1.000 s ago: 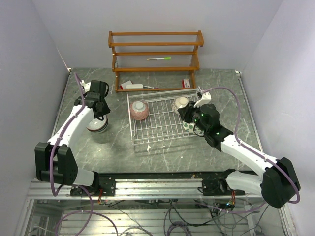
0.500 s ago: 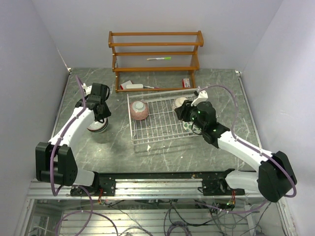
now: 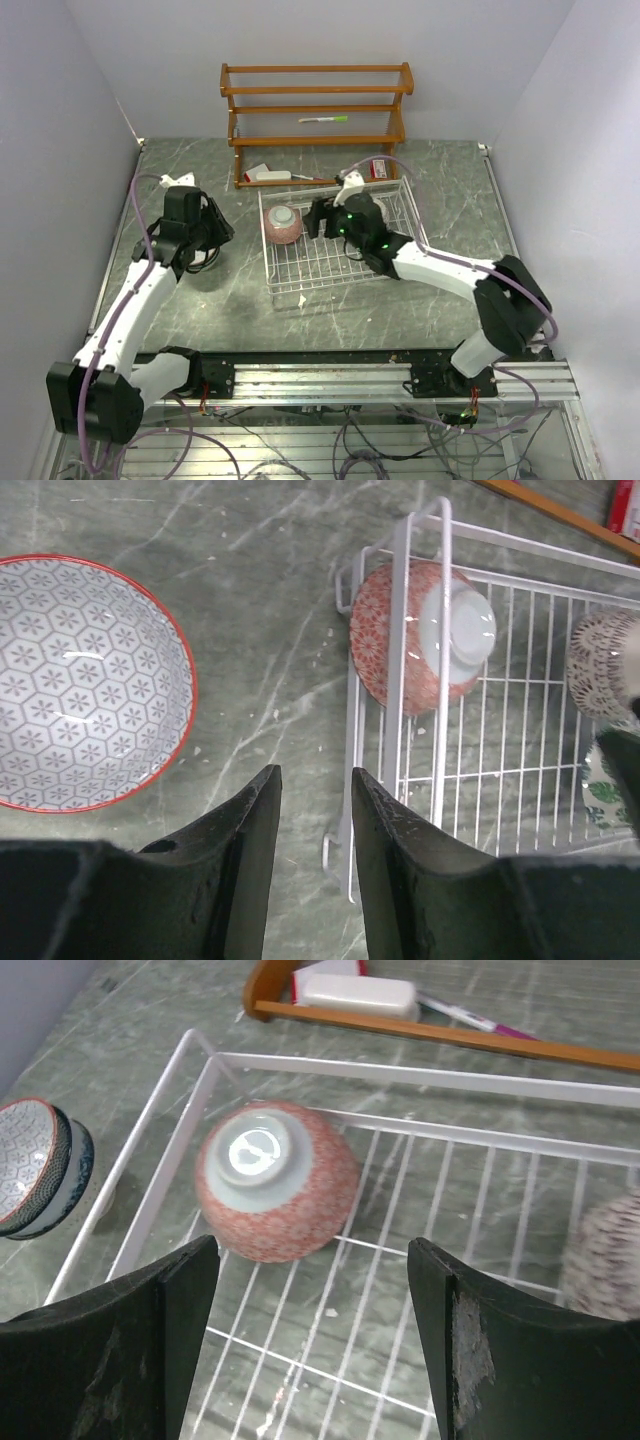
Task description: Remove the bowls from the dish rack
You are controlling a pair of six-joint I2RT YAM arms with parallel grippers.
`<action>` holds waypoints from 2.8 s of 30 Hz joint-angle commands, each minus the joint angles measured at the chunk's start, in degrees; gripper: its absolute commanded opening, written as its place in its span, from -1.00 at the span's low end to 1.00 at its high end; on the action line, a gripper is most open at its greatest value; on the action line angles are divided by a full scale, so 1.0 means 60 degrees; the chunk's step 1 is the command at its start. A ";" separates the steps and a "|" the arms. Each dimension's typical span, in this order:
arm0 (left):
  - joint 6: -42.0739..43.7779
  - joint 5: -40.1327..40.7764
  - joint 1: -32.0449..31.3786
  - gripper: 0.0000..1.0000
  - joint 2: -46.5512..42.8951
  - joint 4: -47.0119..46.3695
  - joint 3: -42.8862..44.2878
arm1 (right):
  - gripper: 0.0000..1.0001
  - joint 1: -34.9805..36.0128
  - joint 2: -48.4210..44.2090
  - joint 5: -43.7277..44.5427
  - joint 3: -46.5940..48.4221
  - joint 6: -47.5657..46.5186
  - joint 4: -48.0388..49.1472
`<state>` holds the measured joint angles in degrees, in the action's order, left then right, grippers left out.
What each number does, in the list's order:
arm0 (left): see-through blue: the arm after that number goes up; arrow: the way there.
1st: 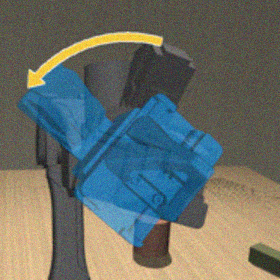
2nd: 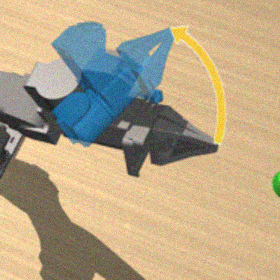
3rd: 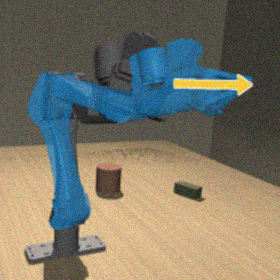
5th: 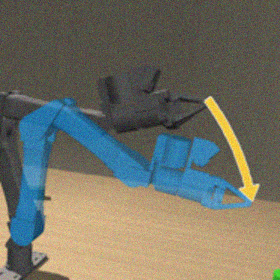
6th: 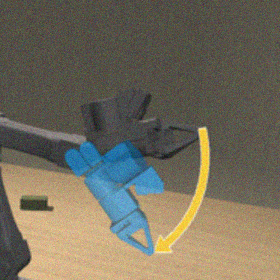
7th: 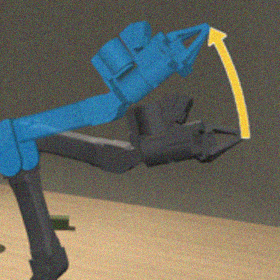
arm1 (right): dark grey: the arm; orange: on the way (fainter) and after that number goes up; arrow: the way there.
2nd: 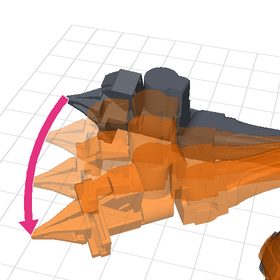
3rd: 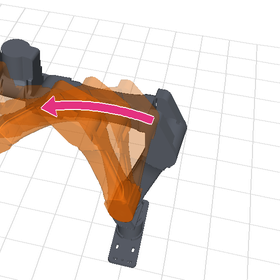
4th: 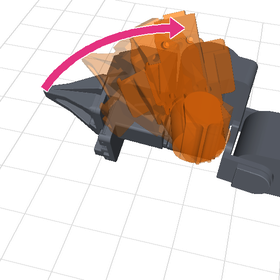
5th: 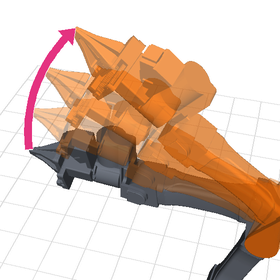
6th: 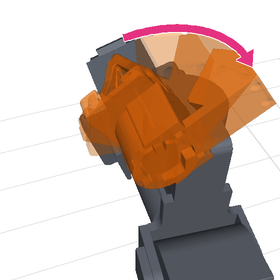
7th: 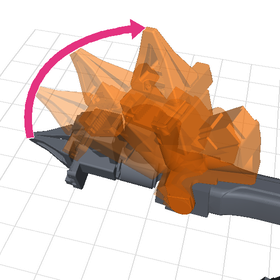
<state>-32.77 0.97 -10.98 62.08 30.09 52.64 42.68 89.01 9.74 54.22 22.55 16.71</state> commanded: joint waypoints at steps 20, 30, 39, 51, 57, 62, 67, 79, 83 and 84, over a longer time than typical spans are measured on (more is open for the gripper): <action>-0.0042 -0.0667 -0.0044 -0.03 -0.1454 -0.1487 -0.1337 | 0.63 0.1388 0.4093 0.2450 0.2619 -0.1531 0.3537; -0.0075 -0.0817 -0.0044 -0.03 -0.1529 -0.1588 -0.1479 | 0.61 0.1414 0.4396 0.2221 0.1911 -0.1317 0.5063; -0.0130 -0.0787 -0.0044 -0.03 -0.1672 -0.1517 -0.1537 | 0.56 0.1421 0.4831 0.2026 0.1974 -0.1052 0.4723; -0.0119 -0.0777 -0.0044 -0.04 -0.1647 -0.1528 -0.1566 | 0.33 0.1420 0.4908 0.1937 0.1737 -0.0985 0.4765; -0.0119 -0.0770 -0.0044 -0.05 -0.1612 -0.1543 -0.1582 | -0.07 0.1419 0.4863 0.1944 0.1622 -0.0924 0.4817; -0.0119 -0.0765 -0.0044 -0.06 -0.1603 -0.1557 -0.1596 | -0.58 0.1414 0.4553 0.1989 0.1464 -0.0896 0.4743; -0.0119 -0.0792 -0.0044 -0.06 -0.1575 -0.1587 -0.1631 | -0.99 0.1406 0.4137 0.2239 0.1457 -0.0992 0.4385; -0.0119 -0.0775 -0.0044 -0.06 -0.1588 -0.1586 -0.1622 | -1.00 0.1213 0.2568 0.2733 0.0589 -0.1414 0.4262; -0.0133 -0.0775 -0.0044 -0.06 -0.1609 -0.1557 -0.1624 | -1.00 0.1148 0.2231 0.2757 0.0290 -0.1470 0.4245; -0.0126 -0.0781 -0.0044 -0.06 -0.1603 -0.1557 -0.1612 | -1.00 0.1136 0.2135 0.2770 0.0198 -0.1490 0.4246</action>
<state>-33.30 -1.87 -10.98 52.84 22.22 43.31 49.87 105.69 24.73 57.04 14.52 39.46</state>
